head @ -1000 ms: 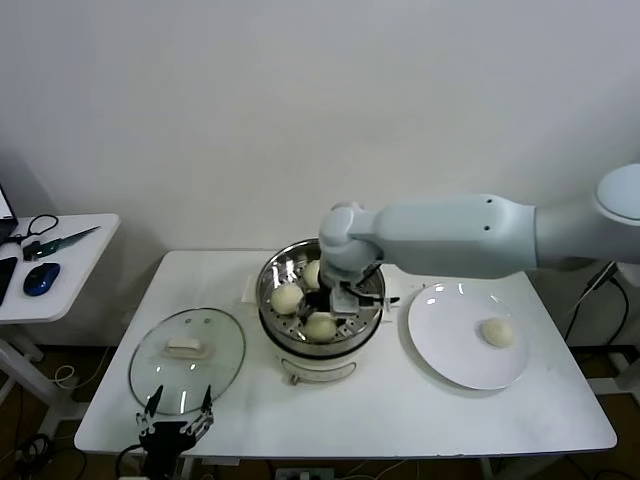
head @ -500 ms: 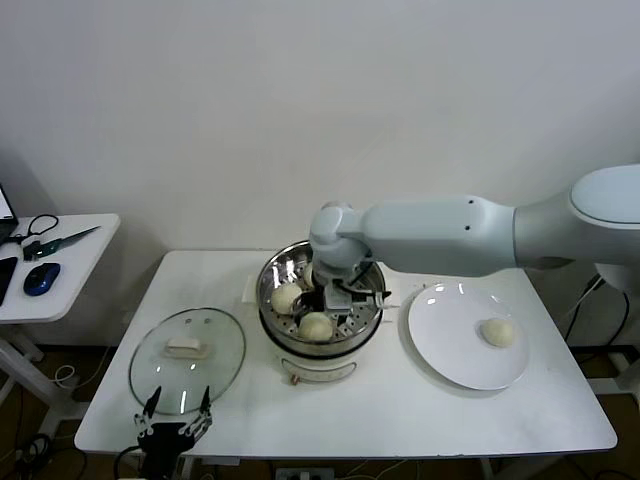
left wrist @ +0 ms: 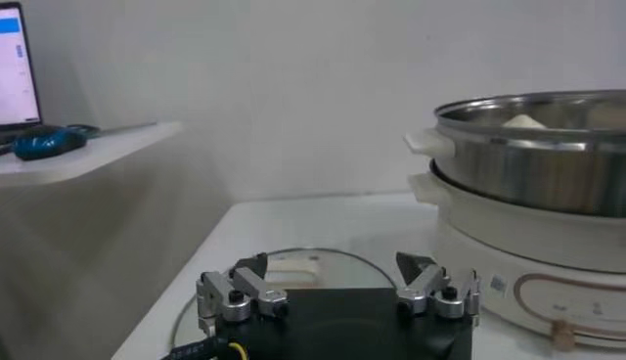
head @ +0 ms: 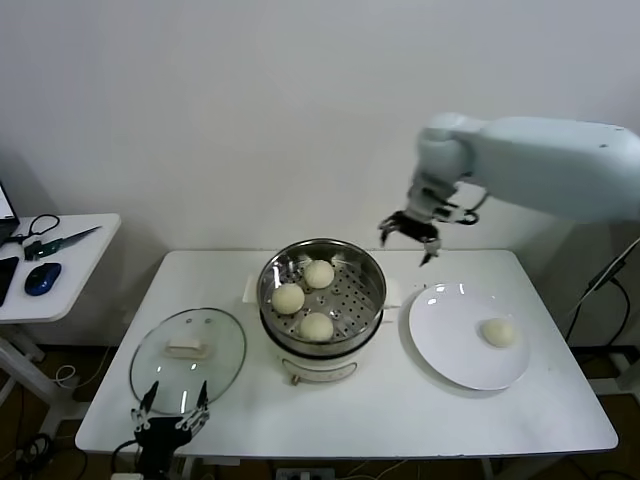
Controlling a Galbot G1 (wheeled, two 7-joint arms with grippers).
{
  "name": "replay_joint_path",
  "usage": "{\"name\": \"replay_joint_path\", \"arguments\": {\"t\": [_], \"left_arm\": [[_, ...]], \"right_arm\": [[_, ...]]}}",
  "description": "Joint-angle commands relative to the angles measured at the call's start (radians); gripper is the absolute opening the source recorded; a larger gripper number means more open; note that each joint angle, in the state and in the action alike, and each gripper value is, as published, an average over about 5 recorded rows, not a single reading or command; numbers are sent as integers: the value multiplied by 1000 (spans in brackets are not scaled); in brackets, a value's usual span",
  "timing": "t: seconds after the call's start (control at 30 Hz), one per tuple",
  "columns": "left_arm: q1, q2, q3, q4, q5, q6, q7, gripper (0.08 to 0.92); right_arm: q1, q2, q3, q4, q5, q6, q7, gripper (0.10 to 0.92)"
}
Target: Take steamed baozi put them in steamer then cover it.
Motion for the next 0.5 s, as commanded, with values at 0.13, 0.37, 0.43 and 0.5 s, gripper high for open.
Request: {"name": "replay_joint_path", "arguments": {"t": [0.13, 0.37, 0.43, 0.5], "left_arm": [[-7, -1, 1, -3, -10, 13, 6, 823], [-10, -2, -2, 0, -9, 21, 10, 823], [-9, -3, -5, 1, -10, 22, 10, 823], [-7, -3, -6, 2, -11, 22, 11, 823]], "right_arm": [[-397, -404, 230, -177, -10, -260, 13, 823], [-658, -356, 459, -252, -117, -293, 46, 823], [-703, -334, 501, -275, -142, -297, 50, 823], [-738, -310, 535, -302, -166, -297, 53, 823]]}}
